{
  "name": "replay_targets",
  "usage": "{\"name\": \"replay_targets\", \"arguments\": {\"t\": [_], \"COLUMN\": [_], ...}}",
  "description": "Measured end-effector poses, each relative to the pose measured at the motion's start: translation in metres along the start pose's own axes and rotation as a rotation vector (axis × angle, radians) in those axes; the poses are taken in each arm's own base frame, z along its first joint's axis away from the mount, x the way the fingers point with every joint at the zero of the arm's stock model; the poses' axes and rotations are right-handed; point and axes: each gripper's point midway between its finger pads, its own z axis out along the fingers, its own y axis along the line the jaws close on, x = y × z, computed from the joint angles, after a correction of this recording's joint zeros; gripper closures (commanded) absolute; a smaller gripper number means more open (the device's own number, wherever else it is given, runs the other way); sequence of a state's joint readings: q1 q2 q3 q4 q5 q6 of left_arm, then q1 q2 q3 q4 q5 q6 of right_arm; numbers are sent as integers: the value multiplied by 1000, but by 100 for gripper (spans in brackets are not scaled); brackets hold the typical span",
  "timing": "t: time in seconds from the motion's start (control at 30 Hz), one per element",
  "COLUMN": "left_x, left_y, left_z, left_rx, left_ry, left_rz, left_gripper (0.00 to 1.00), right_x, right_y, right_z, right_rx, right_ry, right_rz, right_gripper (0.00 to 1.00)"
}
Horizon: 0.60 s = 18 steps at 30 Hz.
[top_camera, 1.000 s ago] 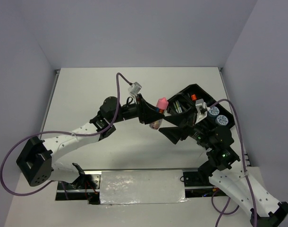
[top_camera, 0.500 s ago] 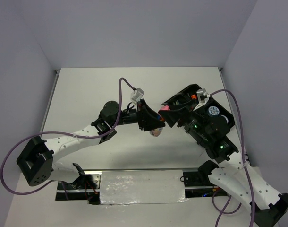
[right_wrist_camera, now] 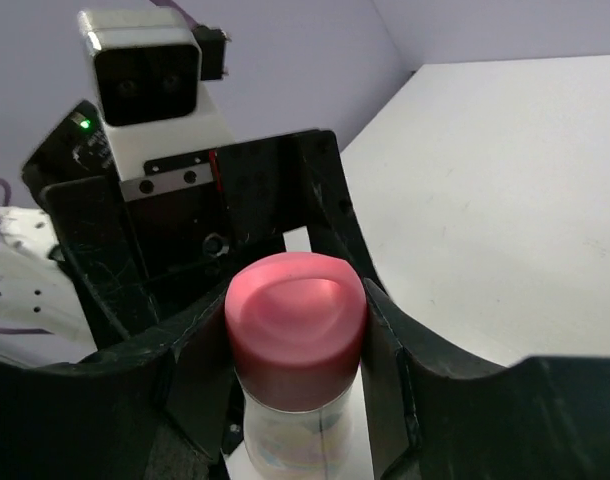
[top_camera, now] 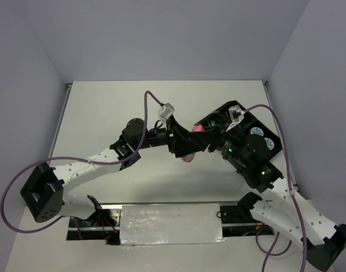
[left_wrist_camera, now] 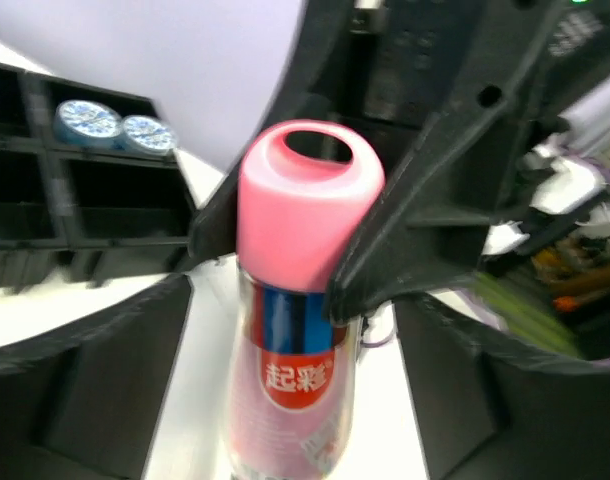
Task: Sort the stationery into containers
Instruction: Place the stationery in the storage box.
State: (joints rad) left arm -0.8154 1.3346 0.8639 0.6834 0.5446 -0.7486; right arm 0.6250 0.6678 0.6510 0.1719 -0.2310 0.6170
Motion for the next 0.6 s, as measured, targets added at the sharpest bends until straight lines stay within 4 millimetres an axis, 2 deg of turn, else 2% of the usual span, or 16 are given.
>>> {"name": "replay_targets", "arguments": {"t": [0.07, 0.13, 0.23, 0.33, 0.4, 0.5, 0.6], "left_x": [-4, -7, -13, -7, 3, 9, 1], "left_y": [7, 23, 59, 92, 100, 90, 70], "left_z": [2, 3, -11, -56, -97, -153, -188], "left_rx": [-54, -170, -447, -746, -900, -1030, -1063], "left_ry": [2, 13, 39, 76, 112, 154, 159], "left_rz": [0, -13, -46, -57, -51, -6, 62], "left_gripper": [1, 1, 1, 1, 1, 1, 1], "right_x": [0, -11, -45, -78, -87, -85, -77], "right_y": [-9, -29, -71, -124, -162, -208, -227], "right_z": [-2, -4, -16, -43, -69, -110, -134], "right_rx": [65, 191, 451, 737, 914, 1131, 1218], "right_ry": [24, 31, 34, 41, 80, 186, 259], "right_rz": [-32, -94, -243, -367, -414, -454, -475], "right_gripper": [100, 100, 100, 100, 100, 100, 100]}}
